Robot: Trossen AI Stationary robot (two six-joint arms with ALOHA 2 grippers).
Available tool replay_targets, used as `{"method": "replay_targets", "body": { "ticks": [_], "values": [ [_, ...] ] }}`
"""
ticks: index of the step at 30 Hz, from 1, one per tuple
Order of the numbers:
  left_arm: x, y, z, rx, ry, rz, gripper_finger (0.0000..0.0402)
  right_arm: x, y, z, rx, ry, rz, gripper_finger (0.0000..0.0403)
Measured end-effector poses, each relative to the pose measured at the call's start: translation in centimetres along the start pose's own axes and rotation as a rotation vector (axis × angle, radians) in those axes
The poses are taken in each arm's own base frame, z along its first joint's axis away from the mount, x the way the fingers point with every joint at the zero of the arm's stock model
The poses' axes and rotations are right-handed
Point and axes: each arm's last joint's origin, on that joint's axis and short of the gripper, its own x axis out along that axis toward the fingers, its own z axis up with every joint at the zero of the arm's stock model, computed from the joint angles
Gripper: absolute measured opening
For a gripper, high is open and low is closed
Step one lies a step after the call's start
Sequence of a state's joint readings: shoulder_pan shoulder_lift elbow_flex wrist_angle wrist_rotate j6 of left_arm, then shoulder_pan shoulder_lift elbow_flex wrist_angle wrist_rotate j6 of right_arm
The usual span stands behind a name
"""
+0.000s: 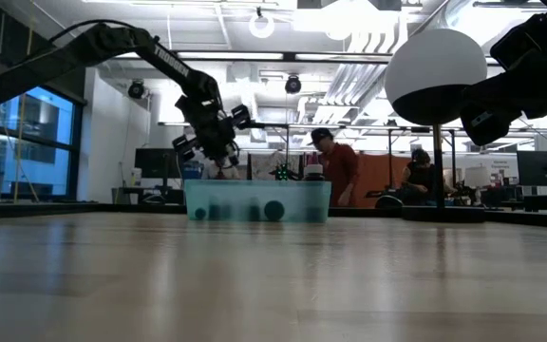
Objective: Pick & Place food coloring
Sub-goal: Put the small green food coloring into the bin
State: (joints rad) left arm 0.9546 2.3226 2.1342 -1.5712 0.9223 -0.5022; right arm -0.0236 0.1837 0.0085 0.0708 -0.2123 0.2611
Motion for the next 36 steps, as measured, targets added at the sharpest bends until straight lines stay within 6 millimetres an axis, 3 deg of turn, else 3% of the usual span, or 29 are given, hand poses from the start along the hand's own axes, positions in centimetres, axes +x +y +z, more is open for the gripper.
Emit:
{"method": "replay_targets", "body": {
  "ticks": [7, 17, 36],
  "values": [
    [-1.0, 1.0, 0.7, -0.013, -0.065, 0.076, 0.0036, 0.0, 0.0, 0.0, 0.0, 0.0, 0.0, 0.0],
    [1.0, 2.1, 2.7, -0.014, -0.031, 0.134, 0.0035, 0.0, 0.0, 0.0, 0.0, 0.0, 0.0, 0.0],
    [0.4, 3.0, 3.3, -0.01, -0.077, 0.213, 0.0037, 0.0, 0.0, 0.0, 0.0, 0.0, 0.0, 0.0]
  ]
}}
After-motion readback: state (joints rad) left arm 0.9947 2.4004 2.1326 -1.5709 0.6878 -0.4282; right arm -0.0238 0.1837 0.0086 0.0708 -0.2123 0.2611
